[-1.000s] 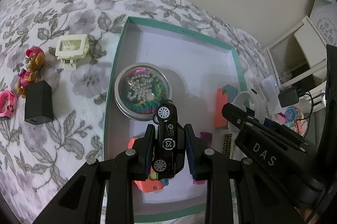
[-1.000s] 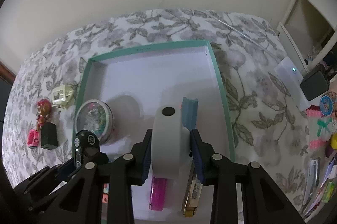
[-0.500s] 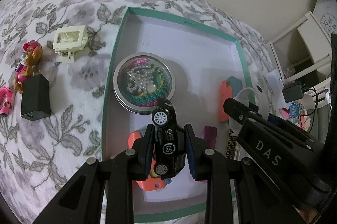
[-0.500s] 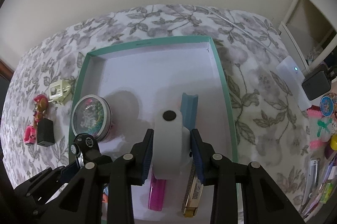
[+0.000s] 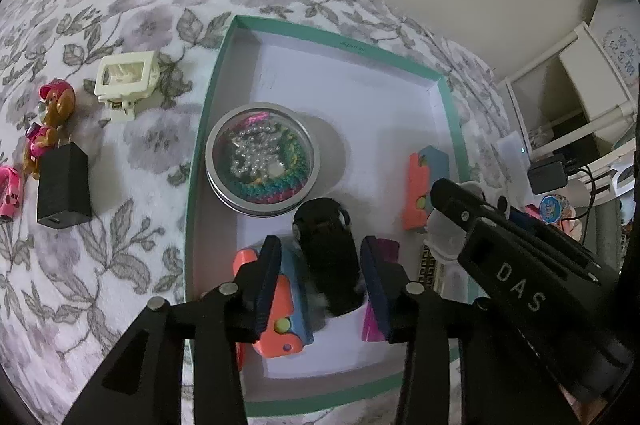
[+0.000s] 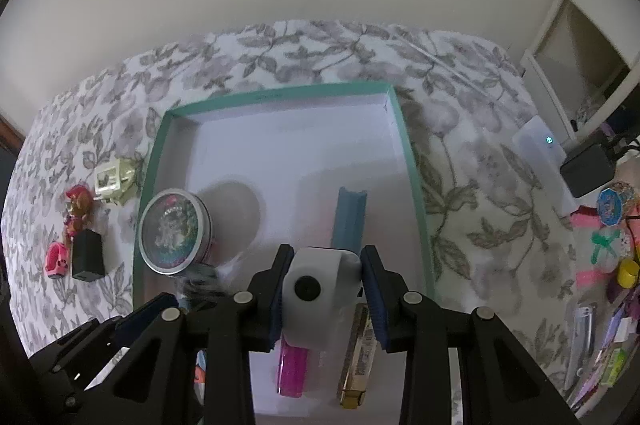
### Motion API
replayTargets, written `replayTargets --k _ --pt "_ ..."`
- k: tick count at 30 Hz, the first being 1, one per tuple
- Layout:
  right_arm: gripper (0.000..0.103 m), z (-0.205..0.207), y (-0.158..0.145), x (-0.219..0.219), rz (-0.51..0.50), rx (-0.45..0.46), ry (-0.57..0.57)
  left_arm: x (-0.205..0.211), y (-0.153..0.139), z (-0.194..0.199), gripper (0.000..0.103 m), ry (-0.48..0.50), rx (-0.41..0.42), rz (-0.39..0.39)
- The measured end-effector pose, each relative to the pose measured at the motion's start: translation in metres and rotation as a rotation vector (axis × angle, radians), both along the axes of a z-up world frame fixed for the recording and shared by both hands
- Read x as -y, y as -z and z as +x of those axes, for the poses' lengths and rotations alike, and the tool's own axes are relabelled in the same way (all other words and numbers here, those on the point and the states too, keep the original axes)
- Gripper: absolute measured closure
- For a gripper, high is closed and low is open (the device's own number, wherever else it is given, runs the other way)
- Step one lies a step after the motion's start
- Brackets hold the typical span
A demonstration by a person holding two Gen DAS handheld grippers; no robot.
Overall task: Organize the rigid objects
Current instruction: 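Open both grippers to drop the toy car and white band into the tray, then move the left tool to the pink watch band while the right moves to the black charger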
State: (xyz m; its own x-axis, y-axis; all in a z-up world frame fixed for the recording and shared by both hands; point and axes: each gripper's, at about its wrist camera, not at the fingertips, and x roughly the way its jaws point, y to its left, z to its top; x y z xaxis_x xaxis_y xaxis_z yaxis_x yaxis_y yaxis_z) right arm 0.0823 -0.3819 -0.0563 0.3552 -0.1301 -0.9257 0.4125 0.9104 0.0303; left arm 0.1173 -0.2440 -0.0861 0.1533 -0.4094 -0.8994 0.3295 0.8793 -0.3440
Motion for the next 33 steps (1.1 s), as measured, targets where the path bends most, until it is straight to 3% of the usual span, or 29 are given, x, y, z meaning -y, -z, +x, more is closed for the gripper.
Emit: replayTargets --k 9,18,22,29,31,33 --pt "0.066 -0.008 -0.034 0.005 -0.021 0.096 0.027 -0.003 -0.017 0.000 0.060 -0.002 0.032 -0.014" --pt "0.066 -0.014 -0.055 0.007 -0.036 0.158 0.043 -0.026 -0.031 0.004 0.060 -0.071 0.060 -0.020" --pt "0.066 -0.011 -0.055 0.003 -0.047 0.151 0.029 -0.038 -0.037 0.012 0.050 -0.125 0.083 -0.006" --pt "0.065 -0.004 -0.047 -0.005 -0.057 0.128 0.002 -0.059 -0.039 0.024 0.047 -0.207 0.093 0.040" --pt "0.065 -0.002 -0.043 -0.008 -0.060 0.119 -0.004 -0.062 -0.038 0.025 0.034 -0.214 0.100 0.058" --pt "0.061 0.000 -0.040 -0.010 -0.064 0.110 -0.009 -0.065 -0.037 0.027 0.029 -0.224 0.097 0.056"
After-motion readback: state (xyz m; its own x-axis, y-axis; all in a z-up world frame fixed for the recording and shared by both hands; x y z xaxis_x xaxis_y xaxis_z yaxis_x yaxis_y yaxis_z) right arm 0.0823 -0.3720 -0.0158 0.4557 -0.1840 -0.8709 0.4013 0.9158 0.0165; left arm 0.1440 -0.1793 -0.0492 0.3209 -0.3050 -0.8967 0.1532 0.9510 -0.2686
